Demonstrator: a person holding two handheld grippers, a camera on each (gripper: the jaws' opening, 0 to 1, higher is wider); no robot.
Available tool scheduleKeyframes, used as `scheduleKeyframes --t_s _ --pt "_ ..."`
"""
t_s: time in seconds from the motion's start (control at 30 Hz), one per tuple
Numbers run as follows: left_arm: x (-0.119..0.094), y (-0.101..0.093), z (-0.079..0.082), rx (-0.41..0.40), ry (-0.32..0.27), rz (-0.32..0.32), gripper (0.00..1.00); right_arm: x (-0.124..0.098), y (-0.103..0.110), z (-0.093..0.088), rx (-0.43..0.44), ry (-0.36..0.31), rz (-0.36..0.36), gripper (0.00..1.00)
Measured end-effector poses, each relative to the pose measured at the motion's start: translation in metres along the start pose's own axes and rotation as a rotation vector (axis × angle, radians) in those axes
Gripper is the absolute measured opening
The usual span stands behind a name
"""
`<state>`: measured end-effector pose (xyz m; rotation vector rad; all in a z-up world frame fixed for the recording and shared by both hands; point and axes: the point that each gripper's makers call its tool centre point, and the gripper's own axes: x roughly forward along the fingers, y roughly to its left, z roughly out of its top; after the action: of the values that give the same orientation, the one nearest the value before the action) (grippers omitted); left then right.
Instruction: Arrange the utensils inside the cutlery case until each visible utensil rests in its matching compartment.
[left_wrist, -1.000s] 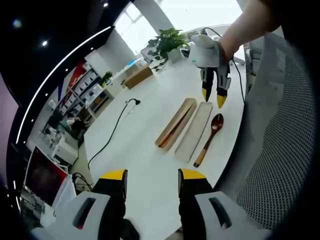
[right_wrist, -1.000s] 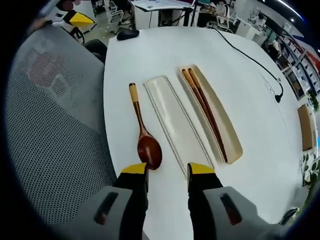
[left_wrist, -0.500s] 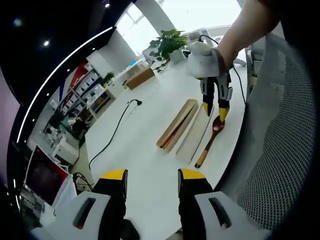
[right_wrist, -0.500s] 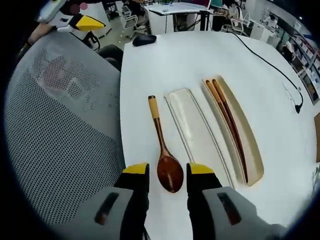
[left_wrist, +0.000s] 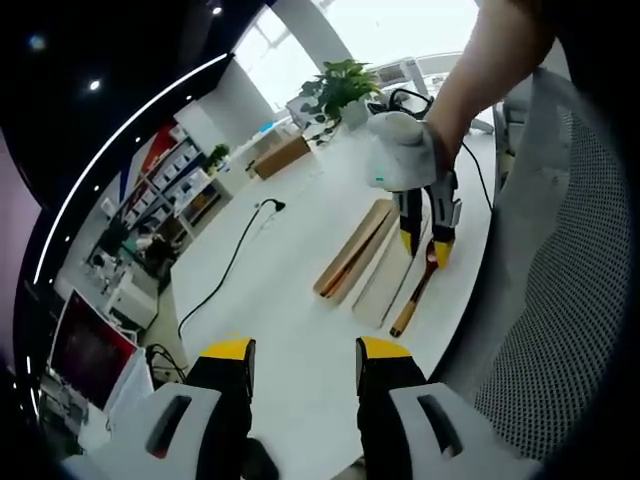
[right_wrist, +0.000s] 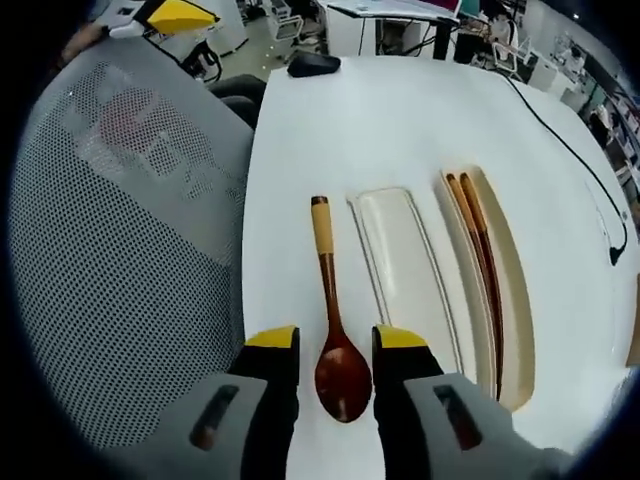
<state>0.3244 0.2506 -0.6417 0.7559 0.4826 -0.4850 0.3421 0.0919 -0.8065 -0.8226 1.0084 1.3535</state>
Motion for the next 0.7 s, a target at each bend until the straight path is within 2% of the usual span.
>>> scheduleKeyframes --t_s 0.2,0.33,0.63,0.7 --pt "0.000 0.000 0.000 -0.002 -0.001 0.002 0.41 0.007 0.000 0.002 -0.042 0.028 0.010 0.24" --pt "0.000 0.000 0.000 -0.001 0.000 0.000 0.41 0.013 0.003 0.006 -0.059 0.019 0.027 0.24" --pt "0.000 0.000 -0.001 -0.001 0.004 -0.001 0.41 0.024 0.004 0.006 -0.084 0.054 0.027 0.24" --pt "0.000 0.000 -0.001 0.002 0.007 0.002 0.41 0.025 0.007 0.007 -0.112 0.044 0.038 0.23"
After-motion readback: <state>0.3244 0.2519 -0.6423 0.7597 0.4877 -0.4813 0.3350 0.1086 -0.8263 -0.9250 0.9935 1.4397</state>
